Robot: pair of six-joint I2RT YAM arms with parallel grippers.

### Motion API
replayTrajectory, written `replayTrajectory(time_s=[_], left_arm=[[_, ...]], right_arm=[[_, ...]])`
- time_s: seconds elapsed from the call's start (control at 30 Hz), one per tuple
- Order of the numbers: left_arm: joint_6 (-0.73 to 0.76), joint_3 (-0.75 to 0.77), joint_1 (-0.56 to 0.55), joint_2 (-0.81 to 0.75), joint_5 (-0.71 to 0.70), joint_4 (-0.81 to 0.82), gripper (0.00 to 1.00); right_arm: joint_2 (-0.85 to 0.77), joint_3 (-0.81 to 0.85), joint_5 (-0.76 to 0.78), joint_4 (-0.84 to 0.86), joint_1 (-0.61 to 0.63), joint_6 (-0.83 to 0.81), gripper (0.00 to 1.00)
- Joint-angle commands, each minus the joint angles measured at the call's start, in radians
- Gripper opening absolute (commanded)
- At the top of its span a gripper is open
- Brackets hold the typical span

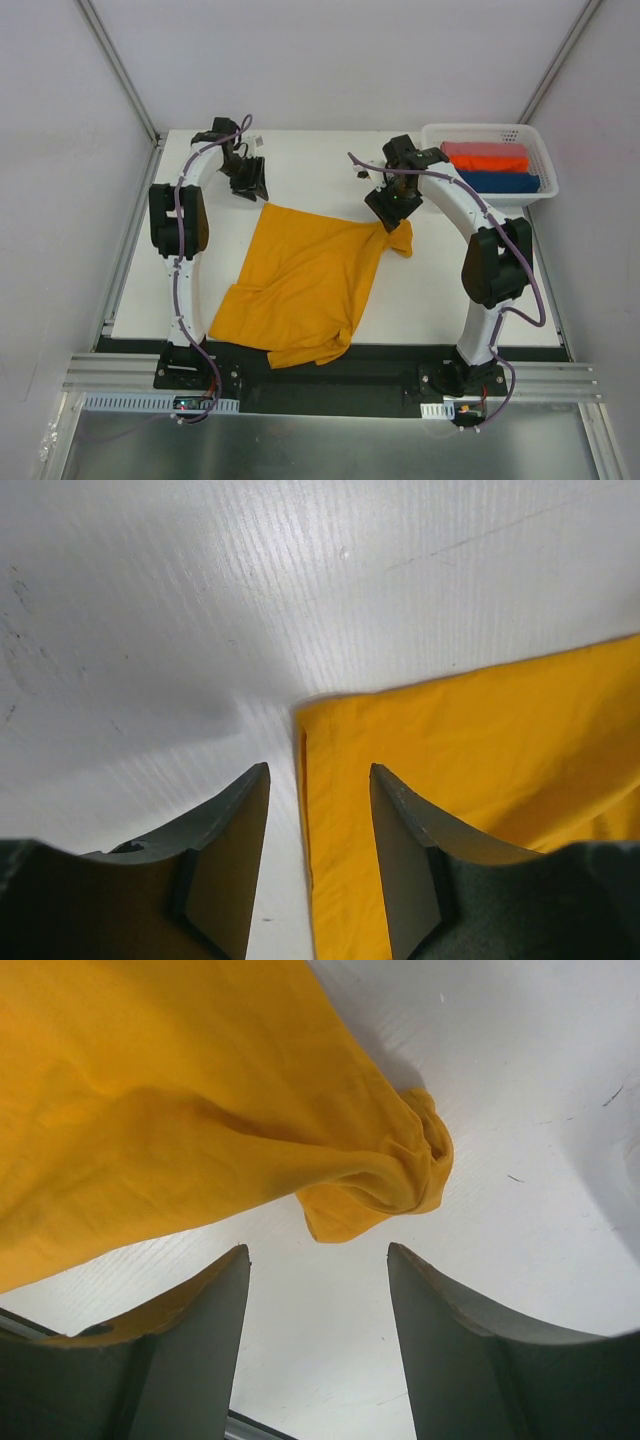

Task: Roll the t-shirts
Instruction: Flatten out the T-shirt at the center of the board.

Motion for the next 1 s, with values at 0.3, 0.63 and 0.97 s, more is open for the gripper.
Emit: replayTrajectory(time_s=[0.3,0.63,0.97], left_arm=[[0.024,0.067,-0.071,0.104,-0.07,-0.018,0.42],[0.001,0.039,-0.065,0.092,-0.184,-0.018,0.4],[-0.014,0.037,-0.065,0.084,-0.27,-0.005,0.34]], right_arm=[[-0.032,0.016,0.021,-0.009,0.009,-0.011,0.61],[-0.029,0.013,0.026,-0.003,0.014,-0.017,0.61],[-0.014,0.027,0.026,-0.004,0.028,-0.018,0.61]])
